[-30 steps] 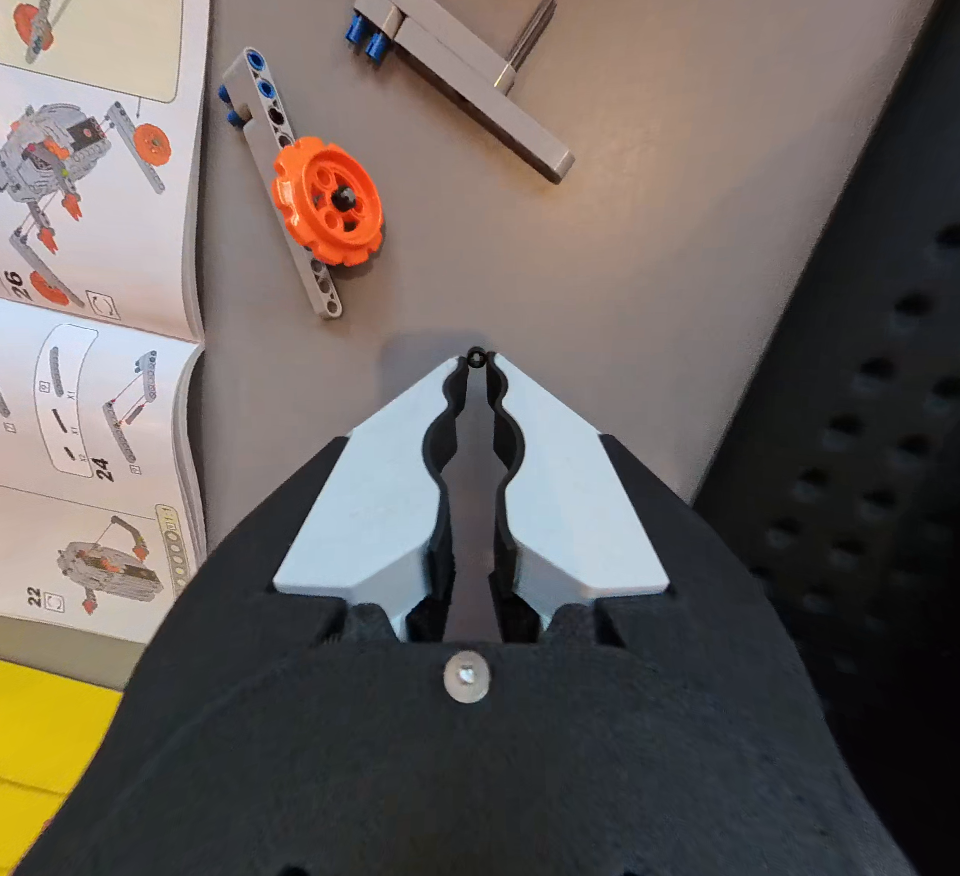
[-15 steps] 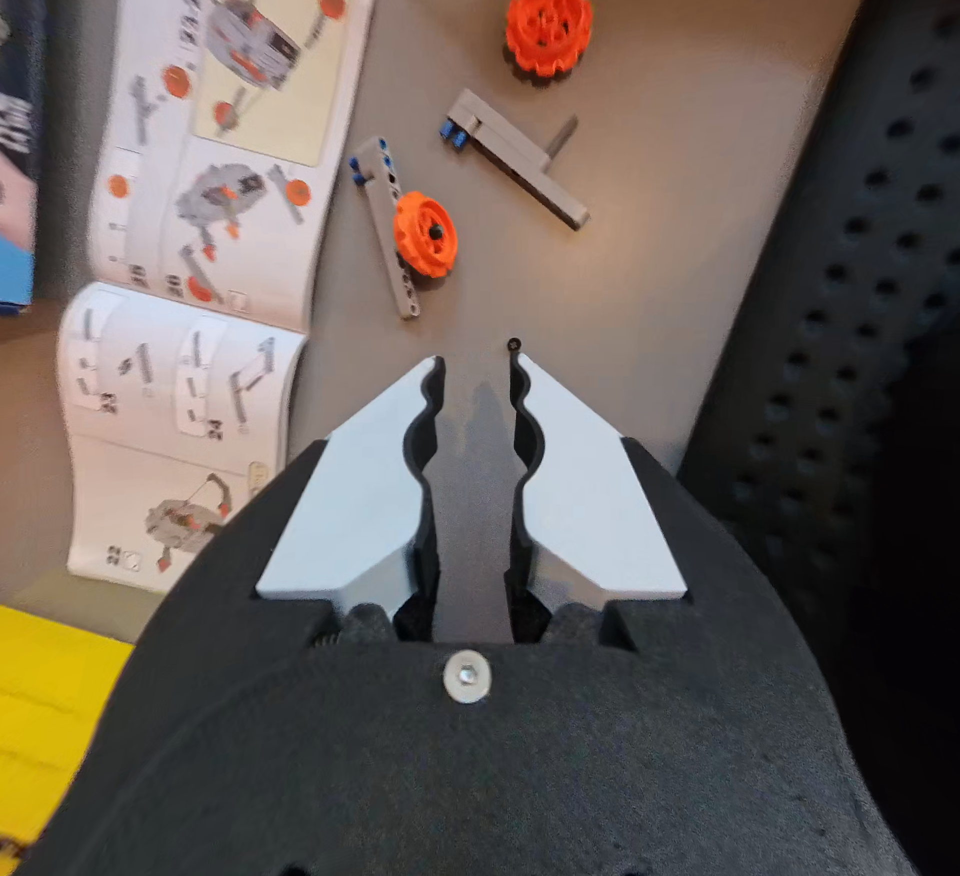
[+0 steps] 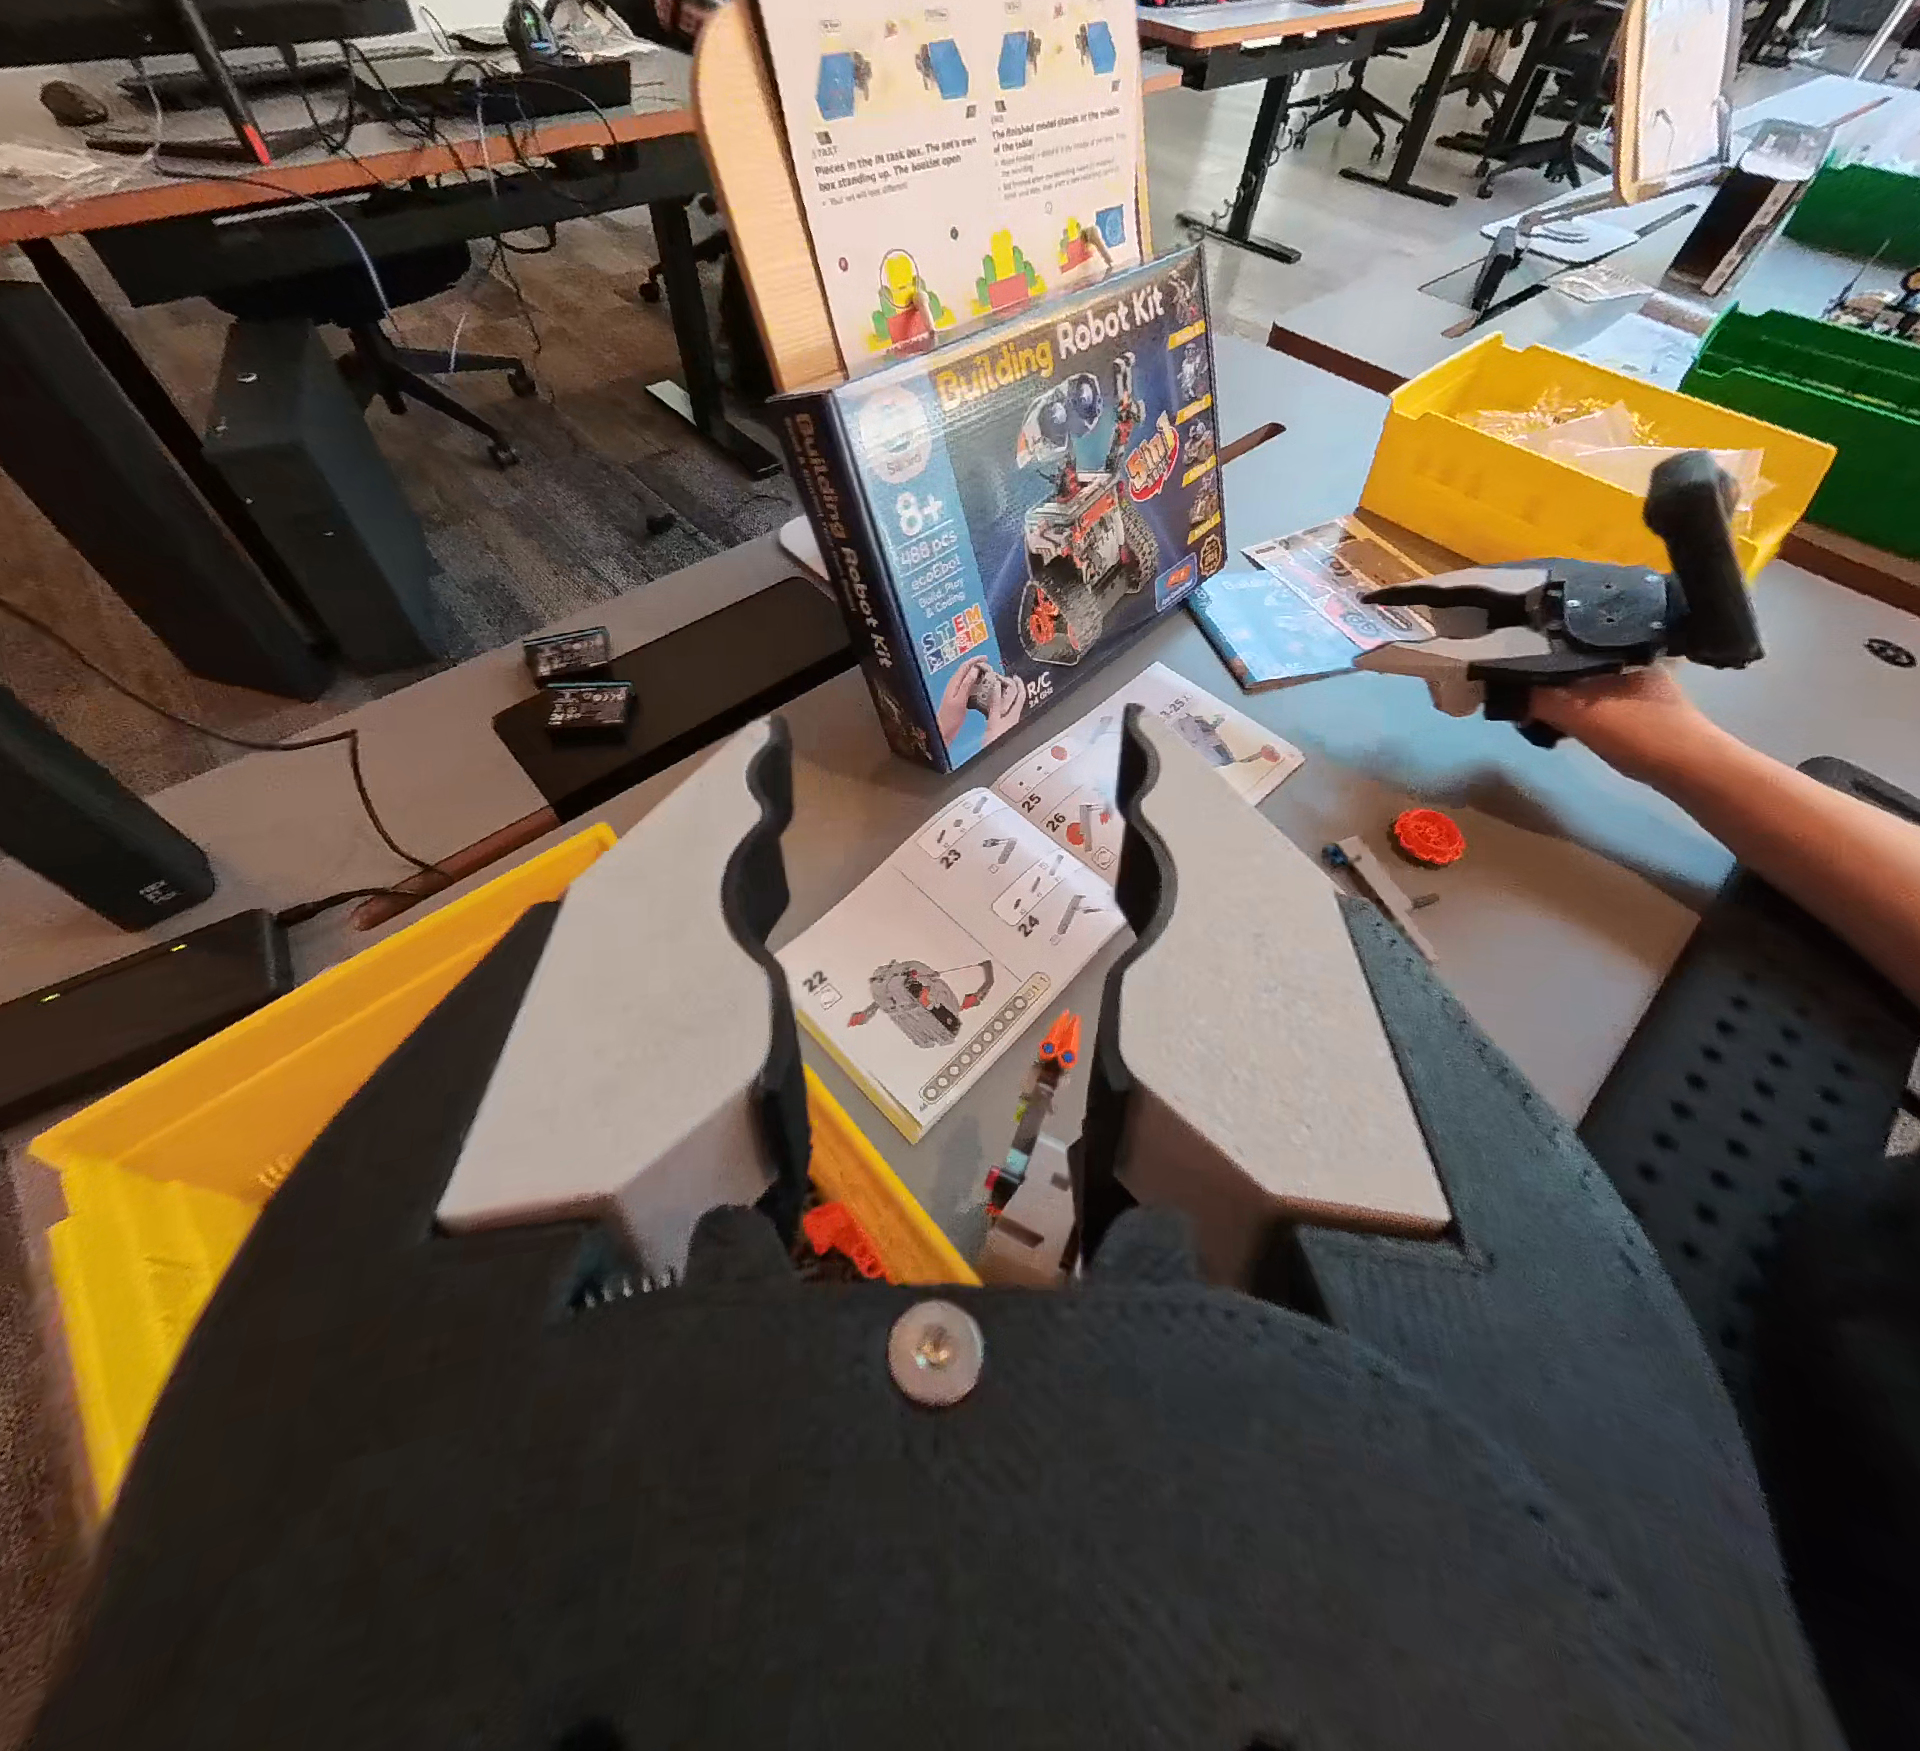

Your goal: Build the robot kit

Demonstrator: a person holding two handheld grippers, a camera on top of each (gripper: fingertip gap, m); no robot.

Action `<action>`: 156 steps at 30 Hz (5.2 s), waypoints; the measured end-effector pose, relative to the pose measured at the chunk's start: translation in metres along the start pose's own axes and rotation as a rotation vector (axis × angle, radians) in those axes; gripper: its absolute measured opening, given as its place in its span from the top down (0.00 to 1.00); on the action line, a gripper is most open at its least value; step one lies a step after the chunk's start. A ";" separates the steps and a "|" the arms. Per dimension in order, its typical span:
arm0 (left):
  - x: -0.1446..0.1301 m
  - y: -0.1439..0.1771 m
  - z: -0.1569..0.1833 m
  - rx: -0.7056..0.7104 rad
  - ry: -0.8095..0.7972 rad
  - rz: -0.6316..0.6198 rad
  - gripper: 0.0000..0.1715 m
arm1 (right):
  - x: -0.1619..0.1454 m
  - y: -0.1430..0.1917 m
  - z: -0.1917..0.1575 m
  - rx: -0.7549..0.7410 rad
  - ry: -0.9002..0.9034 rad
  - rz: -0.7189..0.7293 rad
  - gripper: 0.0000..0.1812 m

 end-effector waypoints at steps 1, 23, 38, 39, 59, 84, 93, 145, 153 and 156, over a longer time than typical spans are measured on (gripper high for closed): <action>0.000 0.002 -0.003 0.013 -0.007 -0.005 0.62 | 0.002 0.002 -0.010 0.056 0.043 0.004 0.67; -0.095 0.006 -0.069 0.207 -0.049 -0.651 0.74 | -0.006 0.000 -0.041 0.141 0.332 -0.019 0.78; -0.197 -0.112 -0.124 0.021 0.226 -0.876 0.75 | -0.014 -0.010 -0.041 0.114 0.366 -0.072 0.78; -0.200 -0.117 -0.126 0.016 0.244 -0.858 0.75 | -0.014 -0.010 -0.041 0.113 0.370 -0.074 0.78; -0.203 -0.136 -0.131 -0.048 0.335 -0.774 0.69 | -0.019 -0.012 -0.038 0.103 0.386 -0.099 0.78; -0.227 -0.034 -0.112 -0.056 0.365 -1.293 0.74 | -0.024 -0.019 -0.025 0.055 0.350 -0.113 0.79; -0.205 -0.056 -0.093 -0.206 0.374 -1.122 0.82 | -0.026 -0.021 -0.018 0.044 0.317 -0.118 0.79; -0.220 -0.105 -0.114 -0.190 0.405 -1.062 0.88 | -0.035 -0.024 -0.030 0.061 0.441 -0.198 0.80; -0.221 -0.067 -0.138 0.084 0.432 -1.181 0.61 | -0.035 -0.023 -0.031 0.056 0.451 -0.198 0.80; -0.226 -0.059 -0.135 0.088 0.447 -1.235 0.62 | -0.033 -0.022 -0.031 0.059 0.451 -0.186 0.80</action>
Point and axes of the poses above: each gripper's, where its closed fingertips meet, y back along the fingers, x out of its top, z = x × y across the jaws, the point moved 6 cm from there along y, back along the fingers, and after that the axes turned 13 degrees about -y, right-handed, at the moved point
